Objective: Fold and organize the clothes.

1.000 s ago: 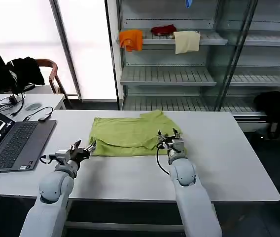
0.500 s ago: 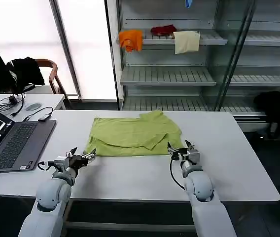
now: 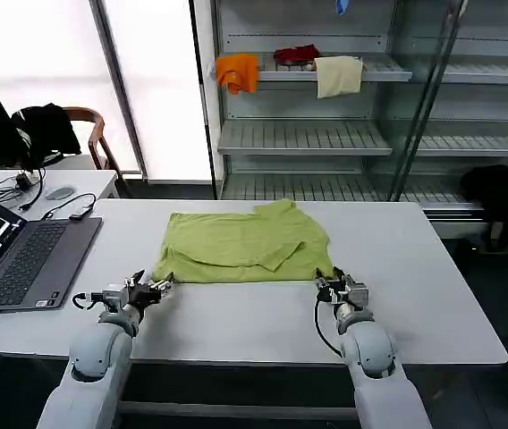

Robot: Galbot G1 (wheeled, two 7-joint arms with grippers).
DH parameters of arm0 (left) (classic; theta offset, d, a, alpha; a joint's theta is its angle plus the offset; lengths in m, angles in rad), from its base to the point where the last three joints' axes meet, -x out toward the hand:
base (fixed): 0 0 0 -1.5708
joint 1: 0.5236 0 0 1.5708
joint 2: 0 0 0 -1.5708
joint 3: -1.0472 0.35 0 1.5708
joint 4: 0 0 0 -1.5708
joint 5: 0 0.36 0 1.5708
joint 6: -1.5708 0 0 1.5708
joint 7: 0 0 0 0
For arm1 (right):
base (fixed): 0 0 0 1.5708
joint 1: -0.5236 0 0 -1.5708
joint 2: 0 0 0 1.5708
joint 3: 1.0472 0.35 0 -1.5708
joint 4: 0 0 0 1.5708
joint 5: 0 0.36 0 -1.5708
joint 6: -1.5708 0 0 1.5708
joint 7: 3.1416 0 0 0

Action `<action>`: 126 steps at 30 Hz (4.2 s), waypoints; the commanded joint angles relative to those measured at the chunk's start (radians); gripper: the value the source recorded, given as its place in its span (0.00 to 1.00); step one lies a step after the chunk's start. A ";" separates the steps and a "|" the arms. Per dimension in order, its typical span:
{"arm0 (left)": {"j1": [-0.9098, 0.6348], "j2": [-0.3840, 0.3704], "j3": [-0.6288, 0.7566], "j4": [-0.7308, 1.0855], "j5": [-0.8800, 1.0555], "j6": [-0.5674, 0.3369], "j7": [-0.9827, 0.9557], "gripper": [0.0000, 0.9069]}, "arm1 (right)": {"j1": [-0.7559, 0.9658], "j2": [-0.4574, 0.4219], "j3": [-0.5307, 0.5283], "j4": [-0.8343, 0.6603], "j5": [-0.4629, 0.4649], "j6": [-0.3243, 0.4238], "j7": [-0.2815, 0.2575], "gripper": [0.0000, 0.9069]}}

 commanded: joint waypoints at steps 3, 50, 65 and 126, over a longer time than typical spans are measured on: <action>0.004 0.003 -0.002 0.013 0.003 0.002 0.006 0.01 | -0.009 -0.007 0.001 0.010 0.008 -0.006 0.000 0.00; 0.556 -0.018 -0.235 -0.508 0.029 -0.003 0.062 0.00 | -0.517 -0.083 -0.049 0.561 -0.074 -0.046 -0.017 0.00; 0.536 -0.022 -0.234 -0.512 0.082 -0.033 0.001 1.00 | -0.492 -0.050 -0.023 0.586 -0.115 -0.044 -0.010 1.00; -0.291 0.116 0.097 0.323 -0.010 0.003 0.154 1.00 | 0.461 0.168 -0.066 -0.545 -0.072 -0.025 -0.014 0.91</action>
